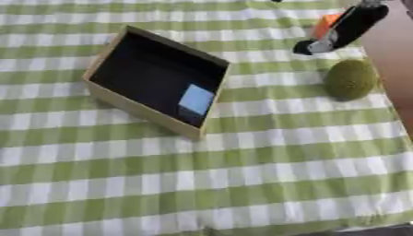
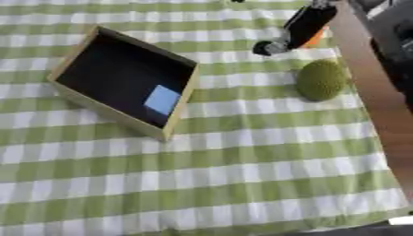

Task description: Pick up objects on the table and place them in the box.

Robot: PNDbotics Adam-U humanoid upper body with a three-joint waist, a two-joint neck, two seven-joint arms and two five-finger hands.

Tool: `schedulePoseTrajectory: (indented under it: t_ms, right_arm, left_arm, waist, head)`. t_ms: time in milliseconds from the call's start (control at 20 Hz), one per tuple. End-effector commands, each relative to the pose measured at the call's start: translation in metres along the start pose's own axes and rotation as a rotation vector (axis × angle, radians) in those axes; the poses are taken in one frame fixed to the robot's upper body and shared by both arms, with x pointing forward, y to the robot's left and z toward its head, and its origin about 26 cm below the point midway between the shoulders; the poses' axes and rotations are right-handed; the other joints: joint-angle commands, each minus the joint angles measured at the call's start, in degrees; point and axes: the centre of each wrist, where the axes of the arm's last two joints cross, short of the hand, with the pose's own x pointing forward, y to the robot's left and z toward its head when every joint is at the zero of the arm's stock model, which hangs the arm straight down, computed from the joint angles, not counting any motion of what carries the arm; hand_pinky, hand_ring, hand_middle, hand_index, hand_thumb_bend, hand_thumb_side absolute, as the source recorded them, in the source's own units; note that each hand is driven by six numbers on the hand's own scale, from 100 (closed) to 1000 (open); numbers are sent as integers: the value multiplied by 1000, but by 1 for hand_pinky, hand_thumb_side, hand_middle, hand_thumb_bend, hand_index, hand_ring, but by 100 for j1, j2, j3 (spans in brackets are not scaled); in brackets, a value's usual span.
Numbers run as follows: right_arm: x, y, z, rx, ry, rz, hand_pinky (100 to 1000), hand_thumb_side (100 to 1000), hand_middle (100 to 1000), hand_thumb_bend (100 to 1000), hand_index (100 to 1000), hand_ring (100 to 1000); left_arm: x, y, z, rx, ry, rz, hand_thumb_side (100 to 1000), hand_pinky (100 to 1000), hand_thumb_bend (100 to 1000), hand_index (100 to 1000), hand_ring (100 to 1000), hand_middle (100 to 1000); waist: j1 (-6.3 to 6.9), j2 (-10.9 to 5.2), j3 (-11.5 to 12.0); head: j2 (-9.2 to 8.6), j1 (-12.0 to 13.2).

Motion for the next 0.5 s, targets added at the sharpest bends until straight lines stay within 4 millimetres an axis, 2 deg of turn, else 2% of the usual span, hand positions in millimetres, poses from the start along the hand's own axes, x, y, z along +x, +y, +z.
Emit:
schedulePoseTrajectory:
  t_ms: [50,500]
  right_arm:
    - [-8,-11,24,-30,70,40,919,223,827,426,897,924]
    - [-28,13,48,17,190,38,920,260,834,490,899,932]
  left_arm:
    - [8,4,-7,-10,-35,-24,831,814,204,846,811,843]
    - [8,4,-6,-8,-35,-25,832,813,202,846,811,844]
  waist:
    - [43,-118,-16]
    - [108,-91,-53]
  head:
    - [-19,36]
    - [-54,87]
